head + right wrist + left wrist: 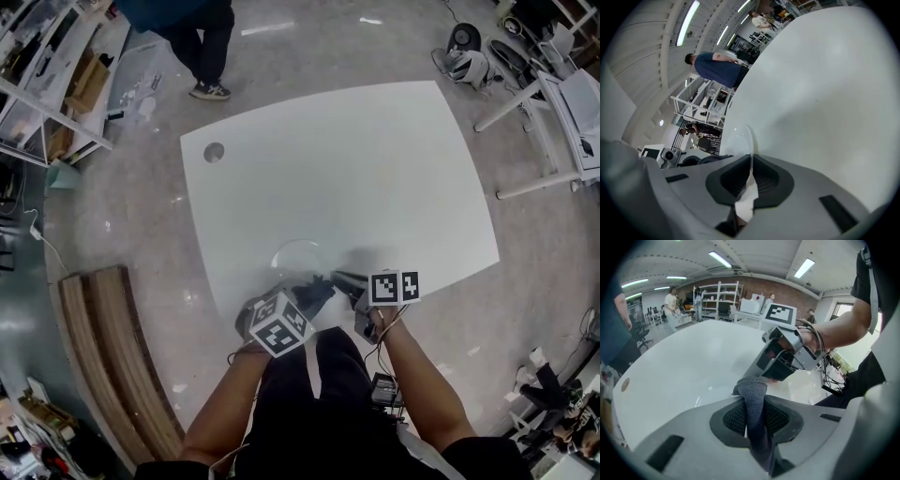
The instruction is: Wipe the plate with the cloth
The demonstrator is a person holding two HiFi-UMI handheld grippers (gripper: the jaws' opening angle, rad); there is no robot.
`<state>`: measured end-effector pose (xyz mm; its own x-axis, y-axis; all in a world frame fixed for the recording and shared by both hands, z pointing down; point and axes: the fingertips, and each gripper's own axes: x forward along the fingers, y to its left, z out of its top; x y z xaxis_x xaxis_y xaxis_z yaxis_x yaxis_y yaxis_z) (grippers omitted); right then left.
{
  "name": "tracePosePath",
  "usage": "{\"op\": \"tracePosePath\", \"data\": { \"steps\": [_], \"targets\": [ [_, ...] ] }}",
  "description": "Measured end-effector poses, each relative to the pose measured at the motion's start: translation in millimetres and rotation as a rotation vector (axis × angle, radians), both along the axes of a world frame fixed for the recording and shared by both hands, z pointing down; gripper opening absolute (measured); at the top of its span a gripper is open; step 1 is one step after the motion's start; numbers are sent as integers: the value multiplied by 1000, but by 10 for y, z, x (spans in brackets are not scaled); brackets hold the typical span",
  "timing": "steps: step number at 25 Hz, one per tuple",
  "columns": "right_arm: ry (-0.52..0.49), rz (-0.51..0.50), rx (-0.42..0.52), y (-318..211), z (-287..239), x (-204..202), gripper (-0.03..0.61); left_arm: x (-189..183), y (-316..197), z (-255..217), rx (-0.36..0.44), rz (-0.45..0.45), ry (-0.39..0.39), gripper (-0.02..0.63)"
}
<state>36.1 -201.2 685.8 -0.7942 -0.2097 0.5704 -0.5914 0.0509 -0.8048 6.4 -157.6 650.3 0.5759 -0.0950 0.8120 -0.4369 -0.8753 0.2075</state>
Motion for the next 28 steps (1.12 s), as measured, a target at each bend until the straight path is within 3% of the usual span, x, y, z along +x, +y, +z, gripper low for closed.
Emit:
{"op": "tracePosePath", "data": {
  "steps": [4,9,15,18,22,28],
  "targets": [
    [1,1,2,12,4,7,18,-68,-367,35,36,-10,-31,54],
    [4,4,4,48,19,38,18,-506,-695,54,64,-90,-87,54],
    [7,8,7,49,27,35,18,-963,-347,47,44,-94,-154,54],
    [9,8,7,45,6,47,18,-888,4,23,15,-62,-149,54],
    [12,7,10,49,9,39,18,-505,293,-2,-9,-14,-98,54],
    [13,2,16,52,16,35,18,1,-62,-22,18,-5,-36,54]
  ]
}}
